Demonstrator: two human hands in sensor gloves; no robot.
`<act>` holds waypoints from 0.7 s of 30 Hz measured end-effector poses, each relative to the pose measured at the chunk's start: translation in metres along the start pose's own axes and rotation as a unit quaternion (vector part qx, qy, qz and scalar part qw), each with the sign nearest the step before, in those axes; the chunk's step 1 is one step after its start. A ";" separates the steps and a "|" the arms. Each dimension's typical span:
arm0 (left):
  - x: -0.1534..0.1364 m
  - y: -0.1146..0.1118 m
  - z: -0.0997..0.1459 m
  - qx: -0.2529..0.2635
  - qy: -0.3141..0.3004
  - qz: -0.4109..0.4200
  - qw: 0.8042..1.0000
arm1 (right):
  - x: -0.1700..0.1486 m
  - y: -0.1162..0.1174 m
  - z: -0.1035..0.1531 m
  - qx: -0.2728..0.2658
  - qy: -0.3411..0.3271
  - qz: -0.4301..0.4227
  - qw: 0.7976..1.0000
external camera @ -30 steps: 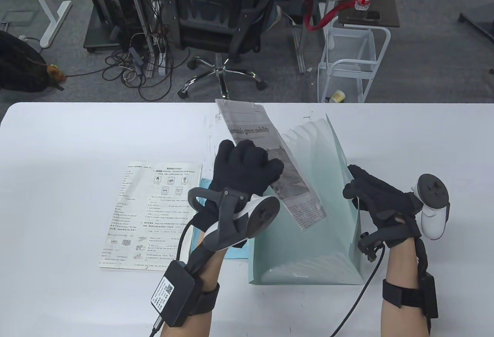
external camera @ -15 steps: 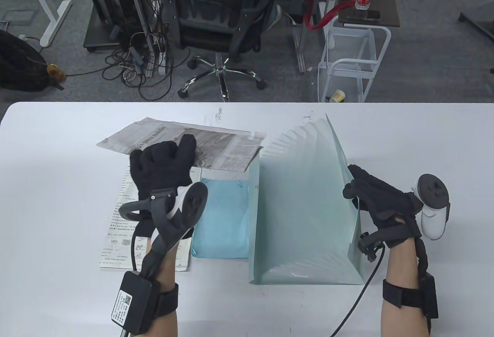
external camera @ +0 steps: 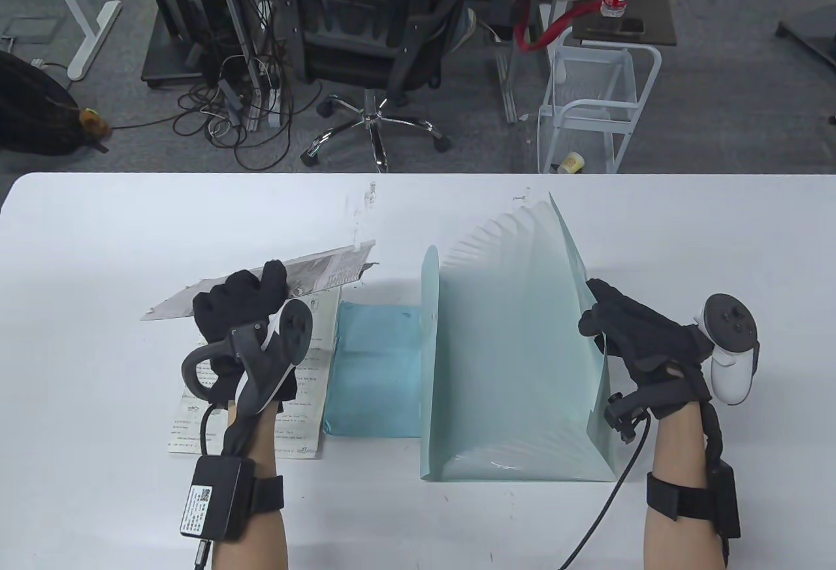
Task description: Pull documents from accordion folder and sort
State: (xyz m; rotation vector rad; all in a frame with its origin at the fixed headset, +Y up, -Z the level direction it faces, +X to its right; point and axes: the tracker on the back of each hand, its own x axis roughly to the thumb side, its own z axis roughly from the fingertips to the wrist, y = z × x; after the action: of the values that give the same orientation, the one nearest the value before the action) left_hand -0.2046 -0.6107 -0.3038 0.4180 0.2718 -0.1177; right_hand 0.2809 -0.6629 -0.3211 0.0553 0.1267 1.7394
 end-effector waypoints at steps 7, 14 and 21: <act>0.023 -0.032 0.000 -0.028 -0.033 -0.021 0.999 | 0.000 -0.001 0.001 -0.003 0.001 -0.002 1.000; 0.037 -0.055 0.013 -0.048 -0.087 -0.022 0.995 | 0.001 0.000 0.000 -0.001 0.001 -0.001 1.000; 0.042 -0.065 0.030 -0.081 -0.122 -0.017 0.989 | 0.001 0.001 0.000 -0.002 0.002 0.002 1.000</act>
State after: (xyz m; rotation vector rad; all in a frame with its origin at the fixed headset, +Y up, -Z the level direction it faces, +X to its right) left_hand -0.1681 -0.6841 -0.3146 0.2348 0.0471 -0.1769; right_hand 0.2802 -0.6623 -0.3207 0.0504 0.1265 1.7445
